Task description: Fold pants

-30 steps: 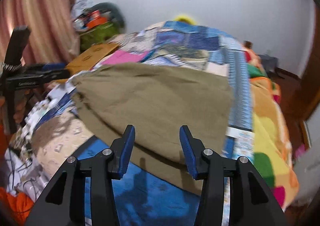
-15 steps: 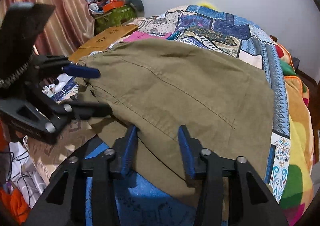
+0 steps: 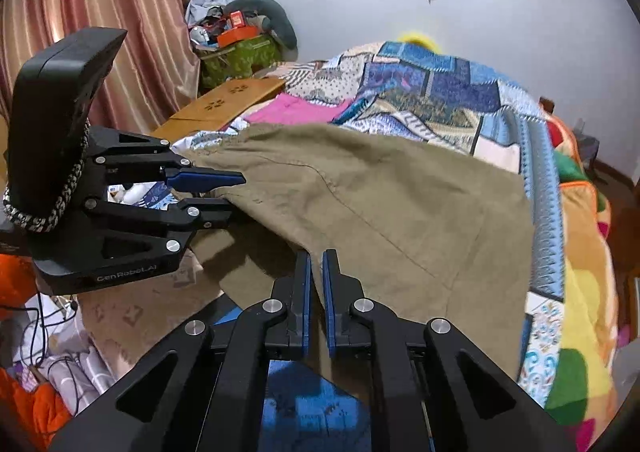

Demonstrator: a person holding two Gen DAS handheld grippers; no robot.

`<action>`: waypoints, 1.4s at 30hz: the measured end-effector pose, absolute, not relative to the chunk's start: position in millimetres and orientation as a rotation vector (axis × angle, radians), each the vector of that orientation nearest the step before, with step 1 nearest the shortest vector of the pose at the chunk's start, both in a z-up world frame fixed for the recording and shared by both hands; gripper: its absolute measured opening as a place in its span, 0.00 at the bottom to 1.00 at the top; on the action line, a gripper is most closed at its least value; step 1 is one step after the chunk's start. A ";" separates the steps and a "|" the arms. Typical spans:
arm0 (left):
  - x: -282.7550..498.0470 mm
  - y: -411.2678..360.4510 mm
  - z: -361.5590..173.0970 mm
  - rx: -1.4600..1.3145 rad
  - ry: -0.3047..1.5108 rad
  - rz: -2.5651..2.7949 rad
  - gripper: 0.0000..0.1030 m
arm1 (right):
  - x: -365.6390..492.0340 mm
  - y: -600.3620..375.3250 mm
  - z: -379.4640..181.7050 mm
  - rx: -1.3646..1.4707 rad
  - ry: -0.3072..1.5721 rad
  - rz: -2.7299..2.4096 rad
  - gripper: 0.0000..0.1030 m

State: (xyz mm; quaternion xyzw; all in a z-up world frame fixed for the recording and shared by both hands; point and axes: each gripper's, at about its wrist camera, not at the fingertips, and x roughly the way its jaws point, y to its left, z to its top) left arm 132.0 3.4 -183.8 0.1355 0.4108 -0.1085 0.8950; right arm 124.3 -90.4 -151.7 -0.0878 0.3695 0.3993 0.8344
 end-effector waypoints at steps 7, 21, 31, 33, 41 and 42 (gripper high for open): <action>118.8 -8.1 -182.3 0.276 0.858 -0.251 0.19 | 114.6 -100.4 -148.7 -0.197 0.785 0.832 0.05; 107.0 34.3 -199.4 0.038 0.996 -0.298 0.50 | 121.5 -110.9 -178.5 -0.079 0.947 0.797 0.24; 121.7 140.3 -186.1 -0.170 0.963 -0.024 0.64 | 127.2 -159.2 -159.6 0.039 0.892 0.660 0.32; 127.6 155.8 -196.7 -0.236 0.994 -0.012 0.64 | 132.2 -171.4 -162.1 0.070 0.893 0.610 0.32; 136.5 152.2 -220.5 -0.335 1.024 -0.031 0.59 | 139.9 -185.4 -193.3 0.092 0.975 0.504 0.32; 136.3 148.0 -218.9 -0.312 1.015 -0.036 0.48 | 140.3 -187.3 -199.4 0.098 0.993 0.507 0.32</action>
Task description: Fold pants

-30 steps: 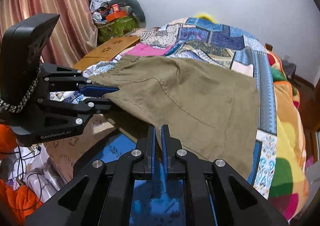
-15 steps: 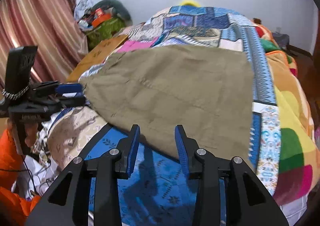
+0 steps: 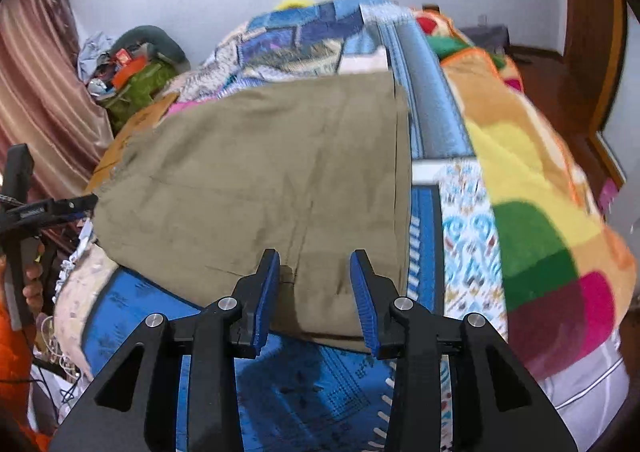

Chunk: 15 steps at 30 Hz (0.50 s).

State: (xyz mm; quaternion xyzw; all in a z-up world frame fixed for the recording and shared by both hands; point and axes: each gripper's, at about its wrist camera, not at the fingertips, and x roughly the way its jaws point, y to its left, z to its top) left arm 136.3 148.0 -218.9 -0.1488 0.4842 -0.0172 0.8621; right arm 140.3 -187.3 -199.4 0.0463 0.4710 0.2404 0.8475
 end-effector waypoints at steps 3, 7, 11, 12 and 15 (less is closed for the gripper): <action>134.9 133.0 -208.8 -0.159 0.979 0.001 0.43 | 138.3 -188.7 -207.7 0.128 0.994 0.520 0.32; 133.6 128.6 -209.2 -0.069 0.972 0.031 0.44 | 136.0 -188.7 -206.2 0.129 1.005 0.522 0.32; 128.4 137.7 -222.4 -0.120 0.972 0.040 0.53 | 128.5 -186.4 -204.3 0.045 0.991 0.530 0.33; 128.5 139.2 -224.1 -0.125 0.968 0.053 0.61 | 127.9 -186.8 -205.7 0.033 0.988 0.530 0.37; 128.4 143.4 -221.4 -0.128 0.969 0.086 0.72 | 131.5 -191.6 -208.7 0.060 1.002 0.526 0.42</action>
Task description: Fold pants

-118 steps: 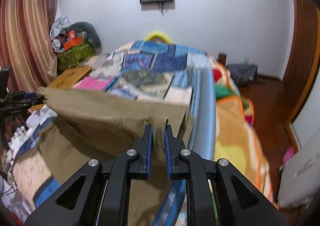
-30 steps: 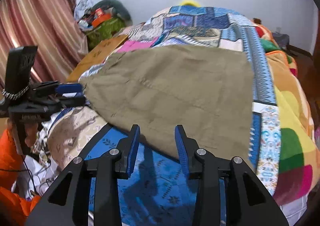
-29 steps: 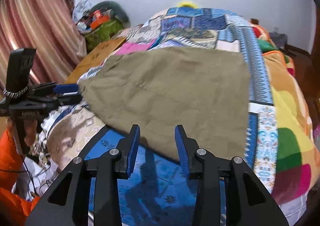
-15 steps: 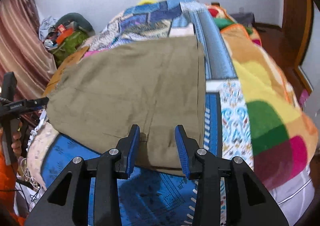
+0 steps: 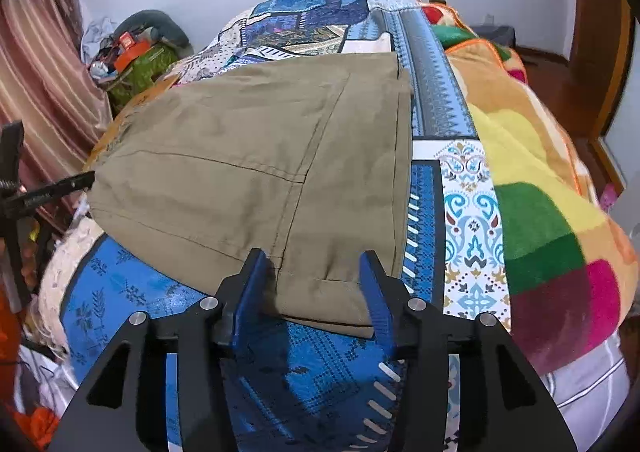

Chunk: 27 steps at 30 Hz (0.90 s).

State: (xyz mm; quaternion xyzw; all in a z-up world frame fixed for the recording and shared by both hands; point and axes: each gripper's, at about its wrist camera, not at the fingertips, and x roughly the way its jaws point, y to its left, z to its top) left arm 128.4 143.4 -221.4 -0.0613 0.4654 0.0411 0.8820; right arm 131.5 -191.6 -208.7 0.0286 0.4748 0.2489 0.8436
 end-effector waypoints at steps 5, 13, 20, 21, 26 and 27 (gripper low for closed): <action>136.8 151.8 -198.5 -0.098 0.960 0.109 0.72 | 138.7 -188.6 -195.2 0.011 1.000 0.529 0.45; 187.5 184.0 -171.0 -0.126 0.912 0.159 0.76 | 188.8 -189.5 -166.5 -0.038 0.902 0.501 0.47; 242.8 183.1 -190.3 -0.127 0.969 0.116 0.76 | 250.6 -179.5 -169.5 -0.061 0.872 0.494 0.48; 249.6 181.2 -195.0 -0.126 0.981 0.103 0.76 | 260.5 -178.4 -172.3 -0.059 0.868 0.495 0.48; 274.8 171.3 -218.4 -0.102 1.038 0.065 0.76 | 311.3 -170.5 -190.8 -0.046 0.880 0.473 0.48; 279.2 170.1 -223.1 -0.104 1.048 0.057 0.76 | 322.2 -169.2 -196.0 -0.042 0.886 0.467 0.48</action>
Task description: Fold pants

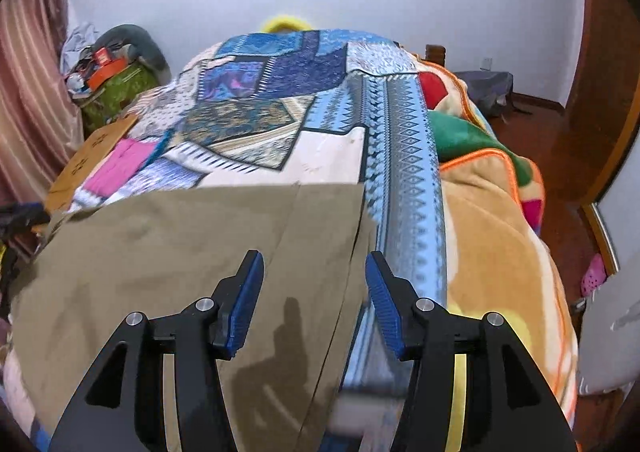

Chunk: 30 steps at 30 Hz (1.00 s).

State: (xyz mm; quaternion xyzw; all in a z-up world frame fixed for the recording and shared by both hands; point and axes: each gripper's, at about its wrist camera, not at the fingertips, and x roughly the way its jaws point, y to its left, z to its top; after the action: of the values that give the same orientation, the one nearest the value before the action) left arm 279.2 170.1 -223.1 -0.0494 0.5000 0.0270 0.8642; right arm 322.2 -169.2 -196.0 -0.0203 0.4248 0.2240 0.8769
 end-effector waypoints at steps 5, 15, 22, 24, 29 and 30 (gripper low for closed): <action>288.0 171.2 -235.3 -0.120 1.057 0.036 0.76 | 369.5 -160.7 -225.2 -0.045 0.940 0.446 0.48; 285.4 177.5 -243.7 -0.143 1.013 0.091 0.57 | 390.1 -149.4 -257.0 -0.150 0.975 0.400 0.00; 280.0 177.3 -226.0 -0.160 1.026 0.116 0.57 | 383.6 -142.7 -246.0 -0.223 1.008 0.381 0.04; 272.1 172.9 -210.2 -0.123 0.987 0.119 0.57 | 375.4 -144.2 -232.9 -0.175 1.014 0.409 0.04; 262.7 151.9 -178.9 -0.073 0.927 0.045 0.57 | 343.0 -139.7 -188.0 -0.080 0.977 0.554 0.29; 262.9 147.2 -175.9 -0.071 0.921 0.028 0.57 | 334.7 -135.6 -178.7 -0.079 0.954 0.580 0.39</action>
State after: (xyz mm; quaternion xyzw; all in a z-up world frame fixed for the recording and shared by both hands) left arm 262.9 147.2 -175.9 -0.0340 0.4445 0.0135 0.8950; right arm 334.7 -135.6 -178.7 -0.0373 0.4525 0.2751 0.8474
